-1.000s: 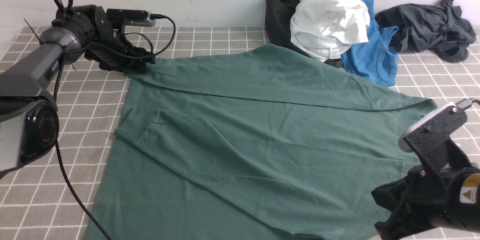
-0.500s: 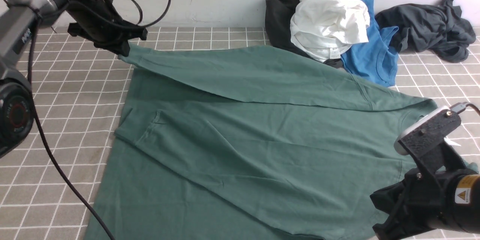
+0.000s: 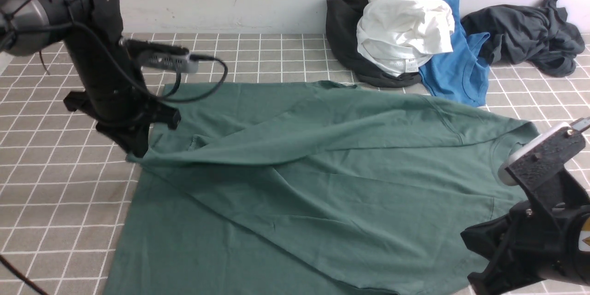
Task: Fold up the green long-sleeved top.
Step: Use the left arm to drag and drop the cuff onto the cuff closest to the left arm, then use both arms simultaneously to clamp the lower edge of the clothing fabric
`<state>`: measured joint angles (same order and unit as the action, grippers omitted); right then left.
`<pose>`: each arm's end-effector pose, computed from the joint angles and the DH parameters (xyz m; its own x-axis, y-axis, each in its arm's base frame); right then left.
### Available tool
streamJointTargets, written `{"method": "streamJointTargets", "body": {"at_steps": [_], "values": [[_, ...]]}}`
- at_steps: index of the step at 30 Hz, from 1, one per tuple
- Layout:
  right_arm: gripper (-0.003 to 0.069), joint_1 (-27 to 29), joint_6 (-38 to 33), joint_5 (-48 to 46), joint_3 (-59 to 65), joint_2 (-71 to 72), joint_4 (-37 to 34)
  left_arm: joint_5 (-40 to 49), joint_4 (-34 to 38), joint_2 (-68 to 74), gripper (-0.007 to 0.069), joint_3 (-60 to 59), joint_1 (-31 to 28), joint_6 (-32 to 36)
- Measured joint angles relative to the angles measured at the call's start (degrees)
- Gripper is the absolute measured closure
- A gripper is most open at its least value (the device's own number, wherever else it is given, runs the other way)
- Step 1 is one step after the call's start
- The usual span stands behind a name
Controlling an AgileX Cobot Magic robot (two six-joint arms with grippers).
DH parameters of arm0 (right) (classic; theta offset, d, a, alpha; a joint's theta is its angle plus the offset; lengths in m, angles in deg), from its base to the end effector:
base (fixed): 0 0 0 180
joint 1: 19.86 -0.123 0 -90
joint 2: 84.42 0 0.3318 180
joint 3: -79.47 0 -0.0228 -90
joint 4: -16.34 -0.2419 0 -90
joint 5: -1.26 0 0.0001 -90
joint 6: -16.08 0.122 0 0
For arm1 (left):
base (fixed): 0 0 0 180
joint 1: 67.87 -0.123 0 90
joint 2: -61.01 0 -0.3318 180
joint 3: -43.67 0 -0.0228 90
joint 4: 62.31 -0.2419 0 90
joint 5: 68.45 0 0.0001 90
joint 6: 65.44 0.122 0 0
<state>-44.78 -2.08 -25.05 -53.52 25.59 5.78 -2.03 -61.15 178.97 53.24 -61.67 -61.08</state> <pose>0.1641 0.0872 0.2482 -0.6452 -0.4655 -0.6058 -0.5682 0.8225 -0.0268 0.4006 -0.0458 0.2399 -0.9803 0.1748 -0.0916 0.1767 0.9842 -0.0123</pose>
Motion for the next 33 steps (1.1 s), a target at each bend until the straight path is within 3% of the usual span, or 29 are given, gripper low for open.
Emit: {"method": "streamJointTargets", "body": {"at_steps": [3, 8, 9, 10, 11, 14, 15, 16, 17, 19, 23, 27, 29, 33], "values": [[0.0673, 0.00, 0.00, 0.19, 0.00, 0.45, -0.06, -3.51, -1.84, -1.20, 0.0539, -3.60, 0.00, 0.03], [0.0673, 0.00, 0.00, -0.59, 0.00, 0.57, -0.18, -3.33, -2.69, -3.04, 0.0321, -5.02, 0.49, 0.27], [0.0673, 0.00, 0.00, -0.72, 0.00, 0.57, -0.18, -3.33, -2.76, -3.26, 0.0311, -5.09, 0.49, 0.27], [0.0673, 0.00, -0.05, -2.54, 0.00, 1.14, -0.18, -2.60, -4.18, -5.89, 0.0230, -6.42, 1.83, 0.39], [0.0673, 0.00, -0.31, -3.39, 0.00, 1.59, -0.18, -2.47, -5.04, -7.39, 0.0197, -8.08, 2.69, 0.81], [0.0673, 0.00, -2.15, -5.50, 0.00, 3.89, -0.72, -3.90, -6.89, -13.56, 0.0152, -16.59, 6.86, 5.24], [0.0673, 0.00, -2.38, -5.64, 0.00, 4.08, -0.72, -3.90, -6.97, -14.01, 0.0150, -17.35, 7.21, 5.24], [0.0673, 0.00, -4.69, -6.14, 0.00, 5.84, -1.87, -6.88, -7.15, -17.79, 0.0141, -23.93, 10.47, 11.38], [0.0673, 0.00, -4.97, -6.15, 0.00, 6.04, -1.87, -7.58, -7.15, -18.17, 0.0140, -25.62, 10.83, 13.06], [0.0673, 0.00, -8.37, -6.33, 0.00, 8.20, -5.35, -11.35, -7.04, -22.39, 0.0138, -35.75, 15.41, 25.65], [0.0673, 0.00, -12.27, -7.65, 0.00, 9.10, -9.79, -14.45, -6.97, -24.42, 0.0138, -46.22, 18.63, 36.95], [0.0673, 0.00, -15.35, -8.42, 0.00, 9.10, -12.43, -20.52, -7.46, -24.44, 0.0141, -51.59, 19.18, 40.41], [0.0673, 0.00, -16.36, -8.42, 0.00, 9.10, -13.74, -24.40, -8.89, -24.26, 0.0178, -53.92, 19.23, 41.29], [0.0673, 0.00, -17.55, -8.42, 0.00, 9.10, -15.21, -24.49, -9.07, -24.44, 0.0343, -54.56, 19.44, 41.62]]}}
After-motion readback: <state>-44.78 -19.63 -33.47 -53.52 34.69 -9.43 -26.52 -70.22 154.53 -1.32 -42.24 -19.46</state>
